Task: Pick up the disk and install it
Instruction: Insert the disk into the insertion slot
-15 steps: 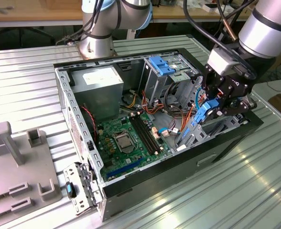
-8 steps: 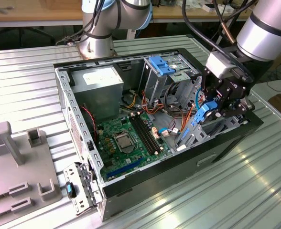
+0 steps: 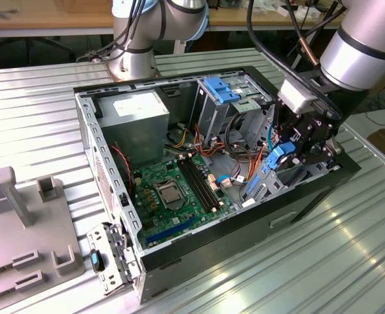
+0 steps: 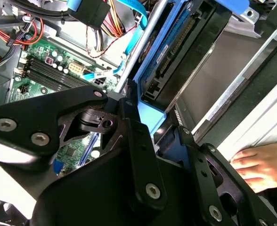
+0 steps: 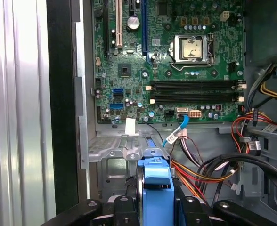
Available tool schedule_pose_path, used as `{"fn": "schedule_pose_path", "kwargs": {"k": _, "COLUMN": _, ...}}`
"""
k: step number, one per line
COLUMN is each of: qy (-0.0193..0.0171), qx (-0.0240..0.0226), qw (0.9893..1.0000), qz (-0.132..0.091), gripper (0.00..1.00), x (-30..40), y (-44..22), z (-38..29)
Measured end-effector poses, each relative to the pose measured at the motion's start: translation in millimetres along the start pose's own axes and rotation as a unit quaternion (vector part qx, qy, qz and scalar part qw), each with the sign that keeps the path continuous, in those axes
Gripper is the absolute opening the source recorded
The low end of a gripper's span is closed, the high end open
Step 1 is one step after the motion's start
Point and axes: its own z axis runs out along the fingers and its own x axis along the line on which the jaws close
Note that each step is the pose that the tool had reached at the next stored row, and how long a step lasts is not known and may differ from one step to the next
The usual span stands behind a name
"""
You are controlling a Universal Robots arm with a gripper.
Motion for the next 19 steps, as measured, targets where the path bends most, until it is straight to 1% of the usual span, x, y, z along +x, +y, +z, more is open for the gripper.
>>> {"fn": "schedule_pose_path", "kwargs": {"k": 12, "qy": -0.0003, "qx": 0.0000, "qw": 1.0000, "qz": 0.000, "gripper": 0.37, "x": 0.0, "y": -0.2, "z": 2.1}}
{"fn": "schedule_pose_path", "kwargs": {"k": 13, "qy": -0.0010, "qx": 0.0000, "qw": 1.0000, "qz": 0.000, "gripper": 0.38, "x": 0.1, "y": -0.1, "z": 2.9}}
{"fn": "schedule_pose_path", "kwargs": {"k": 14, "qy": -0.0003, "qx": -0.0001, "qw": 1.0000, "qz": 0.000, "gripper": 0.44, "x": 0.1, "y": -0.2, "z": 2.5}}
{"fn": "schedule_pose_path", "kwargs": {"k": 15, "qy": 0.0000, "qx": -0.0001, "qw": 1.0000, "qz": 0.000, "gripper": 0.44, "x": 0.1, "y": -0.2, "z": 2.3}}
{"fn": "schedule_pose_path", "kwargs": {"k": 16, "qy": 0.0001, "qx": -0.0001, "qw": 1.0000, "qz": 0.000, "gripper": 0.51, "x": 0.1, "y": -0.2, "z": 2.3}}
{"fn": "schedule_pose_path", "kwargs": {"k": 19, "qy": 0.0000, "qx": -0.0002, "qw": 1.0000, "qz": 0.000, "gripper": 0.51, "x": 0.1, "y": -0.3, "z": 3.1}}
